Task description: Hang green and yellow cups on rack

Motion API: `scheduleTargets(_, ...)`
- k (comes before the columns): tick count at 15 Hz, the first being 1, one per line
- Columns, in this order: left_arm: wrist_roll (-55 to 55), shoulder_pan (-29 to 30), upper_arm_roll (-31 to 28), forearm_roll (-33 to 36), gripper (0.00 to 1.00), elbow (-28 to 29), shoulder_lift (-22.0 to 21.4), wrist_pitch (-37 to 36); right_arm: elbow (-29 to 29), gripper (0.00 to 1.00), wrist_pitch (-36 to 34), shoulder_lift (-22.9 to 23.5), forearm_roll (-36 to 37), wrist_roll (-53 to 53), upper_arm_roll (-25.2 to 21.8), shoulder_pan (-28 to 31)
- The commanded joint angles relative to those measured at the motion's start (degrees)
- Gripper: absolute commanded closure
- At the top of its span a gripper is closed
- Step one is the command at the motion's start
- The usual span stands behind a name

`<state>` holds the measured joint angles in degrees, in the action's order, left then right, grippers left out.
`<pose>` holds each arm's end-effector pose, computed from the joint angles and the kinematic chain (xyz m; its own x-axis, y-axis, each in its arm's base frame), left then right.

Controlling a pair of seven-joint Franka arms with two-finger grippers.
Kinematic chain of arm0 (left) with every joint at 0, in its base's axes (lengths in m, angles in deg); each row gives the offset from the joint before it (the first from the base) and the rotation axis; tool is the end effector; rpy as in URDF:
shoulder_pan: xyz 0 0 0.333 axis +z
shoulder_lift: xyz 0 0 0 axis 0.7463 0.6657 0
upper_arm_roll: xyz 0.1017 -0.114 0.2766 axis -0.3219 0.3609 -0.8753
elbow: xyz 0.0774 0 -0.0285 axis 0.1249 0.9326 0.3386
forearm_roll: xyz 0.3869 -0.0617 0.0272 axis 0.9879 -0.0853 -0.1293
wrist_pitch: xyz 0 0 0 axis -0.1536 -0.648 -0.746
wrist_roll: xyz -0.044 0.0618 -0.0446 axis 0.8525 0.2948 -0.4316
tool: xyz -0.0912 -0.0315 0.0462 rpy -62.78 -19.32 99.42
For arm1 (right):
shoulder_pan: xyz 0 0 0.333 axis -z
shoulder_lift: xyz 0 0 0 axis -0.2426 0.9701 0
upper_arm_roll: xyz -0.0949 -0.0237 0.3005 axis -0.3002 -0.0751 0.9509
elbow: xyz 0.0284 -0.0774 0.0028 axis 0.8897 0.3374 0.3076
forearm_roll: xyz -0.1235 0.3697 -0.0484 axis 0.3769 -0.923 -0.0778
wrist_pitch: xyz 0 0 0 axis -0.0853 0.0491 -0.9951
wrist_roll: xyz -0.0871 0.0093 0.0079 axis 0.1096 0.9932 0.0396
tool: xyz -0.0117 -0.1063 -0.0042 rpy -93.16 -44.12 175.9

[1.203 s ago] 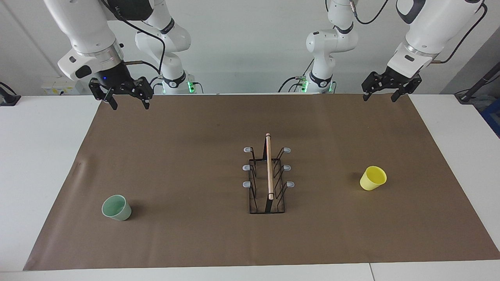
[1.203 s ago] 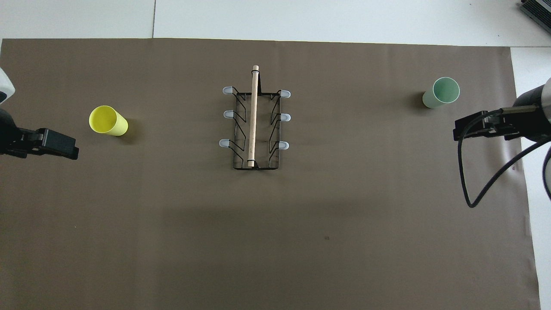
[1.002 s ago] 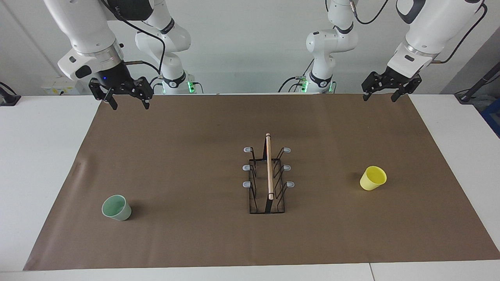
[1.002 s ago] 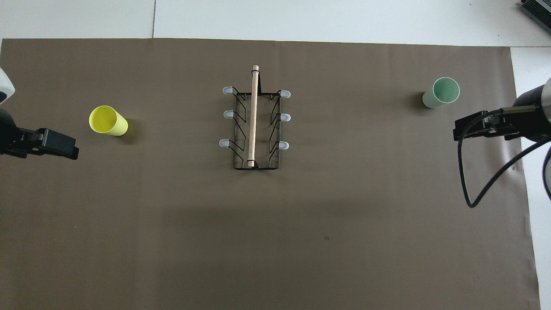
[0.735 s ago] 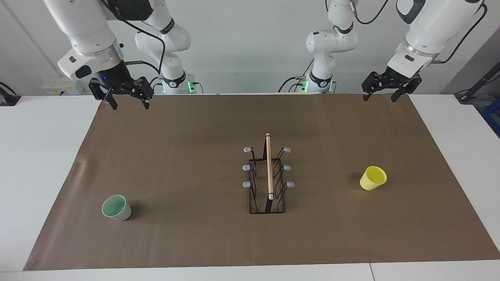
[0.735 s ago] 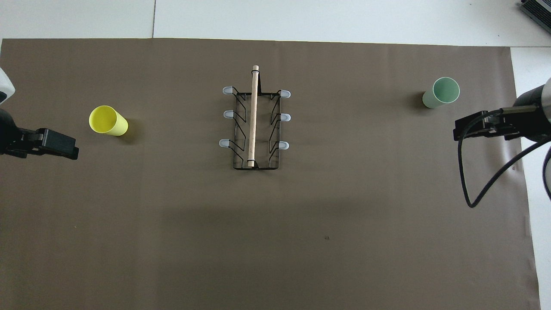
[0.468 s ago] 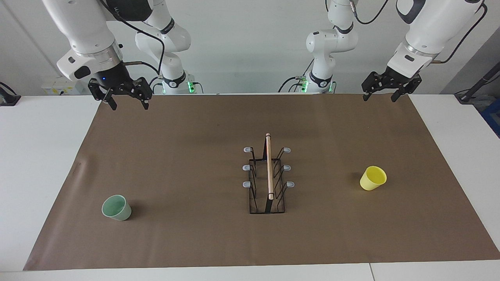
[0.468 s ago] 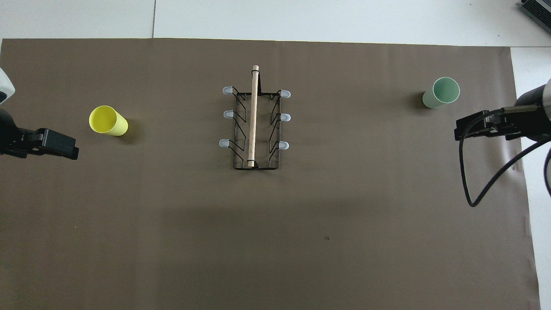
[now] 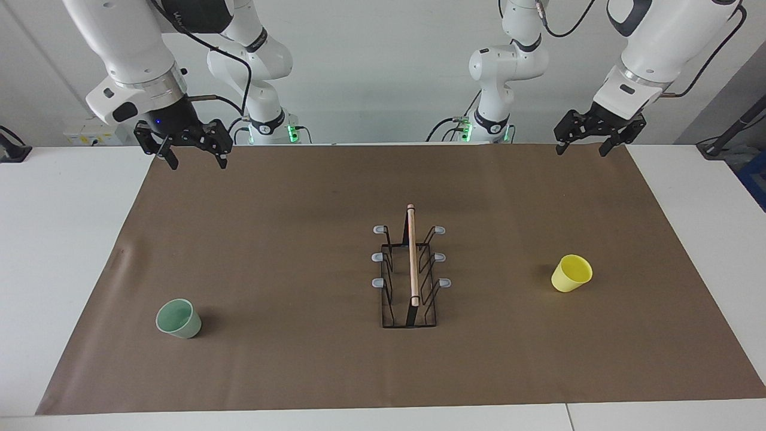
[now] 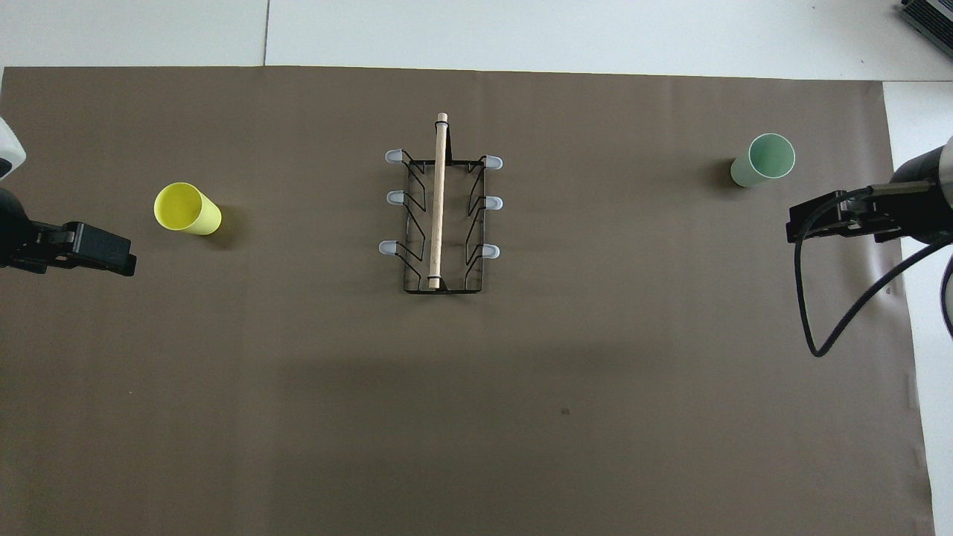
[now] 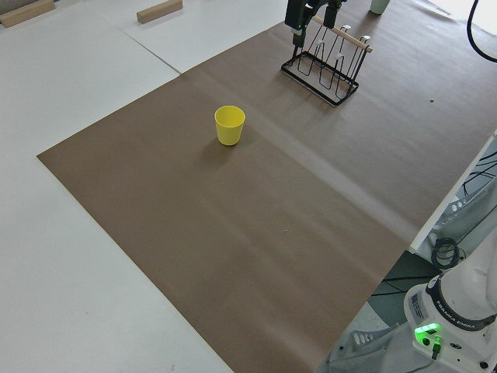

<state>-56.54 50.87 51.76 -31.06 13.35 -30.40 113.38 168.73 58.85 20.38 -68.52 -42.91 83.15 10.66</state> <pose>0.5336 -0.0495 0.6321 0.9925 -0.0998 -0.0705 -0.0974 -0.9946 0.0366 0.5624 0.0288 0.6345 0.9998 -0.0172 -0.0078 -0.0172 -0.9999 0.0016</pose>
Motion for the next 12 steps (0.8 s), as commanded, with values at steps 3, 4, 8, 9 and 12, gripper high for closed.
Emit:
scheduleTargets(3, 0.65, 0.30, 0.24, 0.83, 0.00, 1.86, -1.86, -0.33, -0.33, 0.00, -0.65, 0.11, 0.30, -0.13, 0.36, 0.65)
scheduleTargets(4, 0.56, 0.30, 0.24, 0.83, 0.00, 1.86, -1.86, -0.33, -0.07, 0.00, -0.65, -0.06, 0.13, -0.04, 0.36, 0.74)
scheduleTargets(8, 0.56, 0.30, 0.24, 0.83, 0.00, 1.86, -1.86, -0.33, -0.07, 0.00, -0.91, -0.59, -0.14, -0.13, 0.36, 0.83)
scheduleTargets(9, 0.64, 0.30, 0.24, 0.83, 0.00, 1.86, -1.86, -0.33, -0.15, 0.00, -1.08, -0.76, -0.22, -0.04, 0.36, 0.83)
scheduleTargets(12, 0.56, 0.30, 0.24, 0.83, 0.00, 1.86, -1.86, -0.33, -0.24, 0.00, -0.74, -1.12, 0.12, 5.28, 0.36, 1.00)
